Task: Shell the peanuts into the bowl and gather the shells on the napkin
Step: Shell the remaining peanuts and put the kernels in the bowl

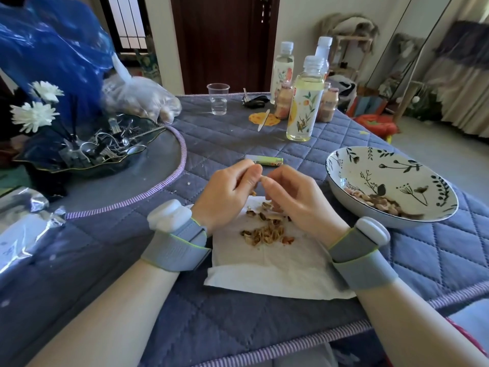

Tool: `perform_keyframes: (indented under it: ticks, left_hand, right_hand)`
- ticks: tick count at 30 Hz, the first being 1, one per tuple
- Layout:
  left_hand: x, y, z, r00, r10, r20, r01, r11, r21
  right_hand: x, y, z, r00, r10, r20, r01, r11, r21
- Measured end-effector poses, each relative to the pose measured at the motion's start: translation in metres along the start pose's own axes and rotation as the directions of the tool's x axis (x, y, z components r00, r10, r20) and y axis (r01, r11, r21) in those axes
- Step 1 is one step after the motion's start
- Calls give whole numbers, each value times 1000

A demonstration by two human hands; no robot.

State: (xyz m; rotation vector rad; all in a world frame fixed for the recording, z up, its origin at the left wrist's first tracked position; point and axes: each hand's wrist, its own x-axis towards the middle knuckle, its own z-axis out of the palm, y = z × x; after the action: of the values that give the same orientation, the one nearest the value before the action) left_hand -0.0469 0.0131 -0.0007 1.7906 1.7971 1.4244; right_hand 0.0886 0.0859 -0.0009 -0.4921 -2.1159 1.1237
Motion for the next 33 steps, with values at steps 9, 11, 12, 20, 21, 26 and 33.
perform_keyframes:
  ticks: [9, 11, 12, 20, 21, 26, 33]
  left_hand:
    - [-1, 6, 5, 998, -27, 55, 32, 995, -93]
    - [-1, 7, 6, 997, -38, 65, 45, 992, -114]
    - [-1, 7, 6, 996, -50, 71, 60, 988, -144]
    - [-3, 11, 10, 997, -61, 42, 69, 975, -209]
    - [-3, 11, 9, 998, -52, 33, 57, 981, -184]
    - [-4, 14, 8, 1000, -19, -18, 17, 993, -119]
    - [-5, 17, 11, 999, -25, -35, 20, 992, -125]
  right_hand:
    - [-2, -6, 1, 1000, -7, 3, 7, 1000, 6]
    - [-2, -6, 2, 1000, -3, -2, 3, 1000, 22]
    - [-2, -6, 2, 1000, -2, -1, 2, 999, 32]
    - [-1, -5, 2, 999, 24, 28, -25, 999, 48]
    - [0, -5, 2, 999, 35, 40, -38, 998, 60]
    - [-1, -6, 2, 999, 25, 45, -29, 996, 83]
    - [-2, -10, 0, 999, -3, 32, 1, 998, 68]
